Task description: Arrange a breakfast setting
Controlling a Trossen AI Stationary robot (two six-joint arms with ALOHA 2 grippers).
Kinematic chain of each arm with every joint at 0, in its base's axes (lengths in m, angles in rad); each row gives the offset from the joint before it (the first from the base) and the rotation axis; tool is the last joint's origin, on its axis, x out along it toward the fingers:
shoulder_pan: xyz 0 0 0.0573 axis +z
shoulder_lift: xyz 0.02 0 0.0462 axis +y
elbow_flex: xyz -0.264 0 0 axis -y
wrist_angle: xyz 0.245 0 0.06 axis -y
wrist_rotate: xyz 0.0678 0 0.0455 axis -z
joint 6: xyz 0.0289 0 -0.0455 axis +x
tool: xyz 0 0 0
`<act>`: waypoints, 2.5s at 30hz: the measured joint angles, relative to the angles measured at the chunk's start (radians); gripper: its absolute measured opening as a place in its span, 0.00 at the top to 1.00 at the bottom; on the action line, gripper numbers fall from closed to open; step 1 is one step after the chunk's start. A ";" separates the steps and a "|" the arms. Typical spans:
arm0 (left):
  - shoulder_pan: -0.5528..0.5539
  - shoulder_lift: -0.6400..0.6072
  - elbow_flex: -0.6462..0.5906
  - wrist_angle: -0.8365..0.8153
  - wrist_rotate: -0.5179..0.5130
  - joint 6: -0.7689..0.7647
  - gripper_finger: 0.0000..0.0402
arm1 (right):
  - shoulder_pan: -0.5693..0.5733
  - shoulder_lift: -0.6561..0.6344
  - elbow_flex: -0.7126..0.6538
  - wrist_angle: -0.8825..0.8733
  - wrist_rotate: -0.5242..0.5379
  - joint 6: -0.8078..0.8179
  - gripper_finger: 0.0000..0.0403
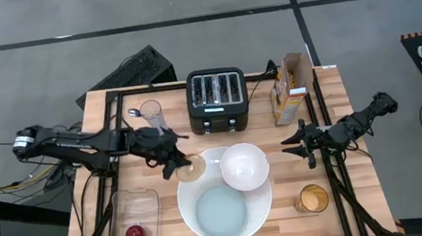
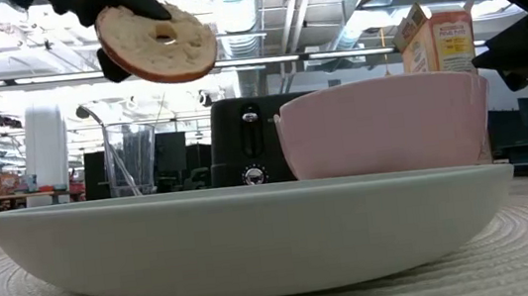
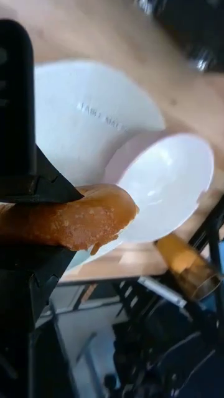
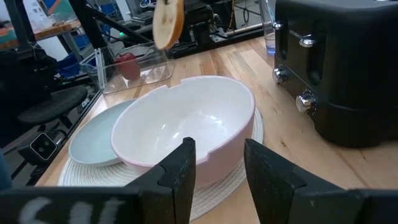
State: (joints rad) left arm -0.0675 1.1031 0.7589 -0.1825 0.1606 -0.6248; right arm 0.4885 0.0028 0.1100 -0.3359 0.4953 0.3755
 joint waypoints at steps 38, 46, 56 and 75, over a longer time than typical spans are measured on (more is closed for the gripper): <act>-0.281 0.464 -0.021 0.476 -0.025 -0.300 0.84 | 0.000 0.000 0.000 0.000 0.000 0.000 0.60; -0.281 0.521 -0.021 0.500 -0.011 -0.323 0.79 | 0.000 0.000 0.000 0.000 0.000 0.000 0.60; -0.266 0.520 -0.020 0.483 -0.041 -0.345 0.79 | 0.000 0.000 0.000 0.000 0.000 0.000 0.60; -0.251 0.520 -0.020 0.468 -0.038 -0.366 0.59 | 0.000 0.000 0.000 0.000 0.000 0.000 0.60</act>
State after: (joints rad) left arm -0.3180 1.6230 0.7387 0.2855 0.1223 -0.9913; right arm 0.4885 0.0025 0.1097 -0.3359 0.4953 0.3756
